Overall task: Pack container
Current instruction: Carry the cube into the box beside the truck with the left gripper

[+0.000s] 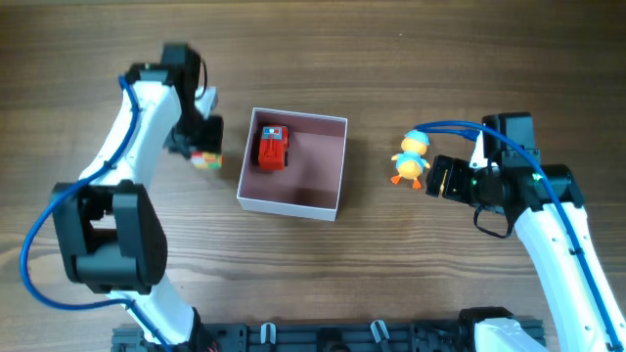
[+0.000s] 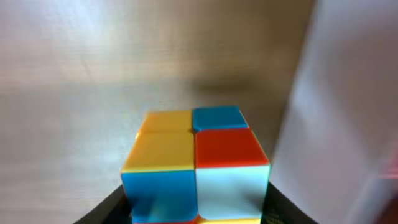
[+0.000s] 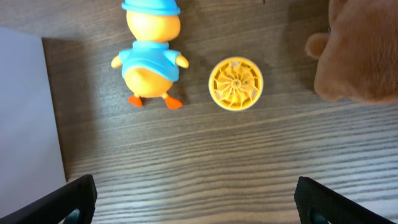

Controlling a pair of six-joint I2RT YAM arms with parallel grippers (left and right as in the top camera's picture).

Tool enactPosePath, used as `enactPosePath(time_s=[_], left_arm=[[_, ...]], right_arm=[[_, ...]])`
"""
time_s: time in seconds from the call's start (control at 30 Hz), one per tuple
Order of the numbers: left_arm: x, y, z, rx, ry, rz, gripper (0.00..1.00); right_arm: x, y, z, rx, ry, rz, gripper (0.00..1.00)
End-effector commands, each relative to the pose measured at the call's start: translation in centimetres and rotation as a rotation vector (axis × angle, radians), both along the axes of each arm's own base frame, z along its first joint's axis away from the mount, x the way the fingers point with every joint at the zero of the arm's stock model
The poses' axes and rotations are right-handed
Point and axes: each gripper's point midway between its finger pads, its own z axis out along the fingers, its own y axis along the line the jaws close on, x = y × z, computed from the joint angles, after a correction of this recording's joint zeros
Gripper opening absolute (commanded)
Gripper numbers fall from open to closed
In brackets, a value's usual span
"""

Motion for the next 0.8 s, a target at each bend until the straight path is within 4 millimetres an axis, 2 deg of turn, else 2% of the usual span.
enactPosePath(time_s=[0.0,0.1,0.13,0.17,0.23,0.3,0.37,0.43,0.6,0.7,0.77], left_arm=[[2.6,-3.6,8.4,-0.063,-0.225,-0.001,0.04],[2.0,-6.9,10.2,-0.085,-0.275,-0.084,0.04],[1.3,-9.1,10.2,-0.092,-0.270,-0.136,0.04],[0.6,-11.3,9.8,-0.102,-0.262,-0.173,0.04],[0.0,-14.1,9.3,-0.114,-0.258,-0.220,0.04],[-0.3,-16.8,8.4,-0.121,-0.255,-0.283,0.04],[-0.5,-18.9,6.6,-0.123,-0.229,-0.302,0.04],[-0.5,-19.6,4.4,-0.111,-0.181,-0.291,0.04],[-0.7,-19.6,-1.8,-0.052,-0.038,-0.281,0.04],[0.0,-19.7,-4.4,-0.043,-0.017,-0.276,0.06],[0.3,-19.8,-5.4,-0.041,-0.012,-0.274,0.13]], right_arm=[[0.2,-0.2,0.1,-0.024,-0.005,0.009,1.00],[0.2,-0.2,0.1,-0.024,-0.005,0.009,1.00],[0.2,-0.2,0.1,-0.024,-0.005,0.009,1.00],[0.2,-0.2,0.1,-0.024,-0.005,0.009,1.00],[0.2,-0.2,0.1,-0.024,-0.004,0.009,1.00],[0.2,-0.2,0.1,-0.024,-0.003,0.009,1.00],[0.2,-0.2,0.1,-0.024,-0.002,0.009,1.00],[0.2,-0.2,0.1,-0.024,-0.003,0.009,1.00],[0.1,-0.2,0.1,-0.024,-0.001,0.010,1.00],[0.1,-0.2,0.1,-0.024,0.000,0.009,1.00],[0.0,-0.2,0.0,-0.024,0.004,0.009,1.00]])
